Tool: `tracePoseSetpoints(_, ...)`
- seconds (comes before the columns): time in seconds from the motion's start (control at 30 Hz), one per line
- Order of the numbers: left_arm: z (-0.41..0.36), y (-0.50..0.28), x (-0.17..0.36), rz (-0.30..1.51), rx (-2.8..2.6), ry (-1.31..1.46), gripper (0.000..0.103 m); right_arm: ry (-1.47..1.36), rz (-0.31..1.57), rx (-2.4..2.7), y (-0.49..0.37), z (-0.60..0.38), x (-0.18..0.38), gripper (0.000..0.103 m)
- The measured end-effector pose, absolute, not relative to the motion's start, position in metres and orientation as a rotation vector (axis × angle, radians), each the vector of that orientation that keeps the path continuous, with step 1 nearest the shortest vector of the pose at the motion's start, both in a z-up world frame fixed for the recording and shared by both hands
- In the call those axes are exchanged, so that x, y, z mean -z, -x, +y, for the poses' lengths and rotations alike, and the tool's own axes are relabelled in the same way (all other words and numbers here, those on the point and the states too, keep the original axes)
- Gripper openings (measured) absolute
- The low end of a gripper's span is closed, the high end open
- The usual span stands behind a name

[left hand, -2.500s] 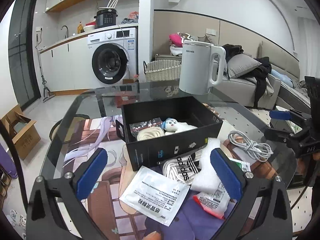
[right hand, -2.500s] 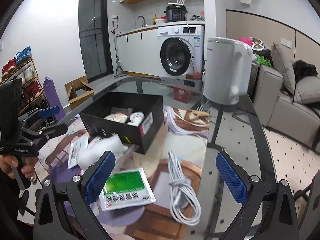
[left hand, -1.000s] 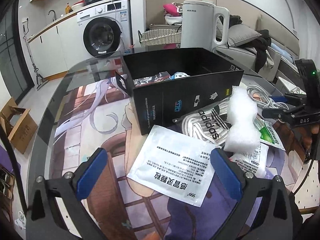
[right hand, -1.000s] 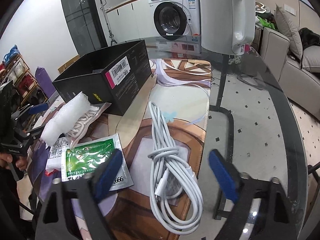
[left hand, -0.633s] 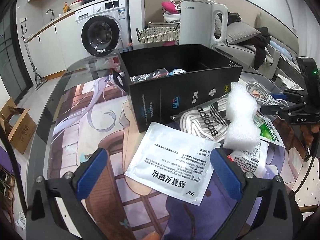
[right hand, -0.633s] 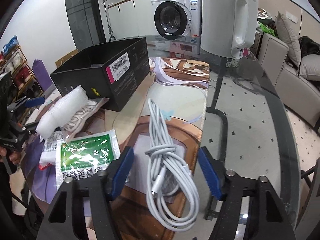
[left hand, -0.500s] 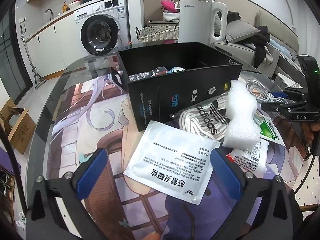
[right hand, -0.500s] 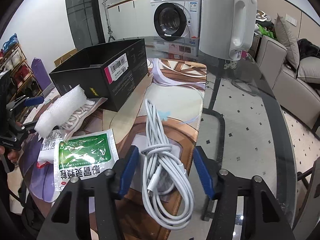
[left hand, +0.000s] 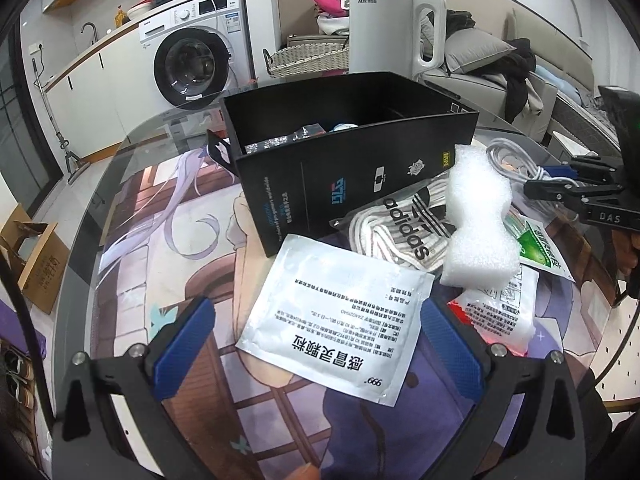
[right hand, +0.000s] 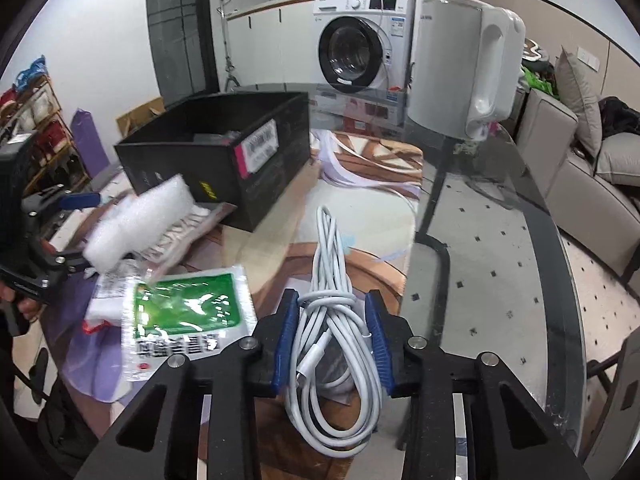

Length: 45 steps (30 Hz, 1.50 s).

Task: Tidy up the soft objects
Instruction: 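Grasp the white medicine sachet with the left gripper while the right holds the cable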

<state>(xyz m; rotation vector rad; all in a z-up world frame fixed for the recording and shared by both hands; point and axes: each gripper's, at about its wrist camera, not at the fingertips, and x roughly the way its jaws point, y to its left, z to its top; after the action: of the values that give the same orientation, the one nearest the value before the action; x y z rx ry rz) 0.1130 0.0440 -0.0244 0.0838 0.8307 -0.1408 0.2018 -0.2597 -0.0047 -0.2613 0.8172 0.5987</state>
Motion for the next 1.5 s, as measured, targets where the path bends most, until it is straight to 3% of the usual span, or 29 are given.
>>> tracePoseSetpoints(0.87,0.047,-0.124,0.034,0.918,0.153,-0.035,0.102,0.244,0.817,-0.651,-0.197,-0.255,0.003,0.034)
tracePoseSetpoints(1.2,0.045,-0.119,0.029,0.867,0.187,-0.047,0.069,0.247,0.809,-0.666,-0.195,-0.253,0.001,0.034)
tracePoseSetpoints(1.5,0.046,-0.116,0.026,0.858,0.196,-0.047,0.056,0.237,0.792,-0.67,-0.193,-0.255,-0.002,0.034)
